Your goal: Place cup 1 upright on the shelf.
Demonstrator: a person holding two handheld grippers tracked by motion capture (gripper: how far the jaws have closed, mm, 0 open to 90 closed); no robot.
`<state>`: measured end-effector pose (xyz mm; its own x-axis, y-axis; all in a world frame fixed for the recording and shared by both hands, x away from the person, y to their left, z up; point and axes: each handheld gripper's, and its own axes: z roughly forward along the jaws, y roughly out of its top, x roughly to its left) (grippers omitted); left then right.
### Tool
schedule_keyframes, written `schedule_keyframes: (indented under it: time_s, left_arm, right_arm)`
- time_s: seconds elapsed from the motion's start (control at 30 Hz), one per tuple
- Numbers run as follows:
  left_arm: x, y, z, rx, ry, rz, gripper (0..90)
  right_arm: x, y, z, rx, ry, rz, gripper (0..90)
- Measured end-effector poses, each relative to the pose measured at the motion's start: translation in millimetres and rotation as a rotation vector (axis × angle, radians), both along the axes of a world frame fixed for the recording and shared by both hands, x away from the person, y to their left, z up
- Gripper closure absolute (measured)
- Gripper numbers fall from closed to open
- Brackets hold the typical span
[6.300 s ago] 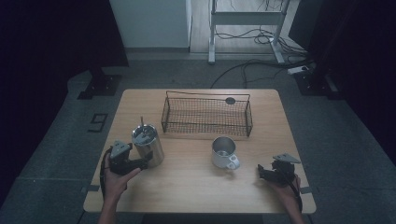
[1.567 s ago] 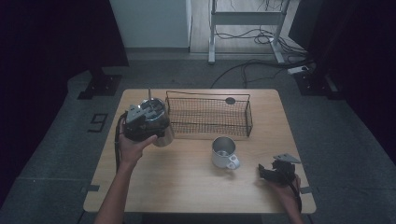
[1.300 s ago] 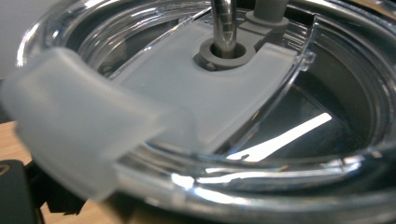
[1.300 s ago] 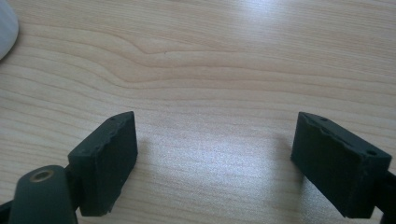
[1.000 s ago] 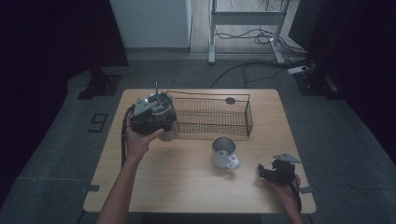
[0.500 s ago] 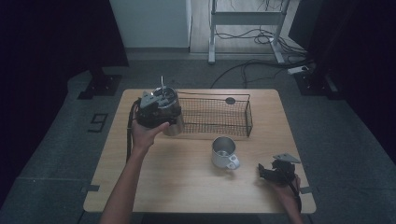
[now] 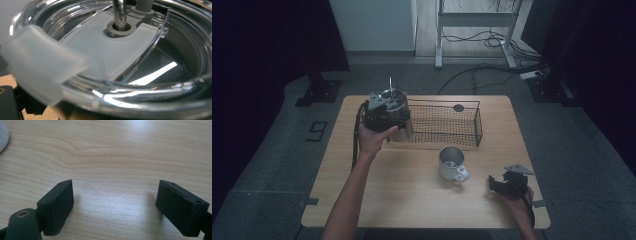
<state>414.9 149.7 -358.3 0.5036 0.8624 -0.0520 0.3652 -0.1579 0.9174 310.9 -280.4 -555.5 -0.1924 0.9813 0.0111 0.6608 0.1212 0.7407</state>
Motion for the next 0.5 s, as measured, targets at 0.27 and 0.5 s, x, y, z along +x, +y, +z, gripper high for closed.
schedule_keyframes:
  time_s: [0.27, 0.5]
  left_arm:
    - [6.4, -5.1, 0.2, 0.000, 0.002, 0.000, 4.3]
    - [13.8, -9.6, 0.2, 0.007, 0.005, -0.006, 4.2]
  right_arm:
    - [0.0, 0.0, 0.0, 0.000, 0.000, 0.000, 14.2]
    - [0.0, 0.0, 0.0, -0.001, 0.000, 0.001, 14.2]
